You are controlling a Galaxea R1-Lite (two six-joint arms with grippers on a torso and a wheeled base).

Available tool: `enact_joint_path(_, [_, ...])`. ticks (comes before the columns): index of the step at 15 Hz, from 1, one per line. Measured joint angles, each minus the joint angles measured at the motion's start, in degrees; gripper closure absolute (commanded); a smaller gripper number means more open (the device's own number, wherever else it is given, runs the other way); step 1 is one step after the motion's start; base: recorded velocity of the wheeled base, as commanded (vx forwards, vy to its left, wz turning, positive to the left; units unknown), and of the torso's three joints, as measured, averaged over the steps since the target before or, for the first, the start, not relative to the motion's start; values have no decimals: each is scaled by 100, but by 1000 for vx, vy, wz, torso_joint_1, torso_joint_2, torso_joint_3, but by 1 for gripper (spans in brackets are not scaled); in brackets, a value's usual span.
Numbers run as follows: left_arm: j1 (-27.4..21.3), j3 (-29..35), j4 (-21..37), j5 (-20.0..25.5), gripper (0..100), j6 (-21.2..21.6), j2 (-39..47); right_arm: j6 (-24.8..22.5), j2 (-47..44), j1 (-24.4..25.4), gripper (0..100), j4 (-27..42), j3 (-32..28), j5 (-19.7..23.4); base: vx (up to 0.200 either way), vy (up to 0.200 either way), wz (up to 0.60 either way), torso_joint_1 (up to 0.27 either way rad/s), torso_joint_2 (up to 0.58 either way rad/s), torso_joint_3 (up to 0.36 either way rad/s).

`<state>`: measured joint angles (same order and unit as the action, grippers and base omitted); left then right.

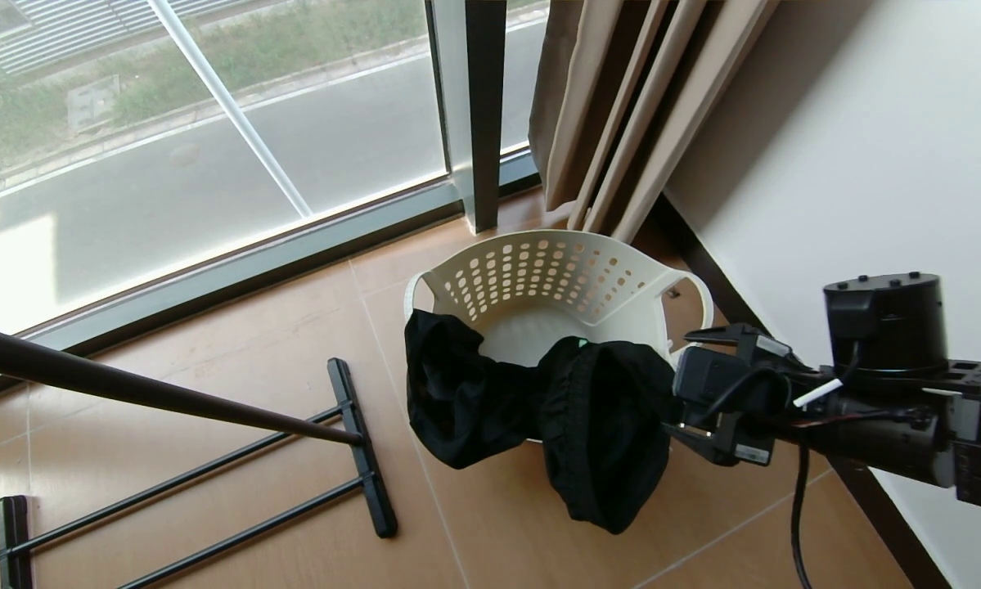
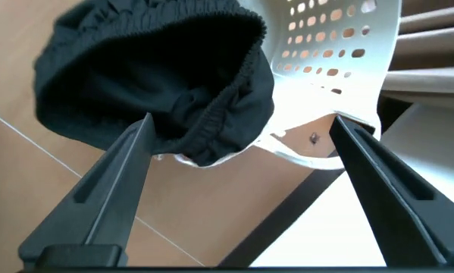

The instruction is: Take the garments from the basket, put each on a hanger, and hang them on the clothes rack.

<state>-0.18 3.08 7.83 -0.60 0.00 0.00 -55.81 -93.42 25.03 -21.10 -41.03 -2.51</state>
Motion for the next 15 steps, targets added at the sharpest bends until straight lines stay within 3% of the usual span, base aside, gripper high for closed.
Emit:
enact_joint_path(8, [0,0,-2,0,0,0,0,-271,-1662,134,0,-13,-1679,-677,0,0,0,0,0,0])
enact_joint_path(15, [0,0,0,0,0,0,0,-306,-2505,20,0,-16,-2762,-736,0,0,0,0,0,0])
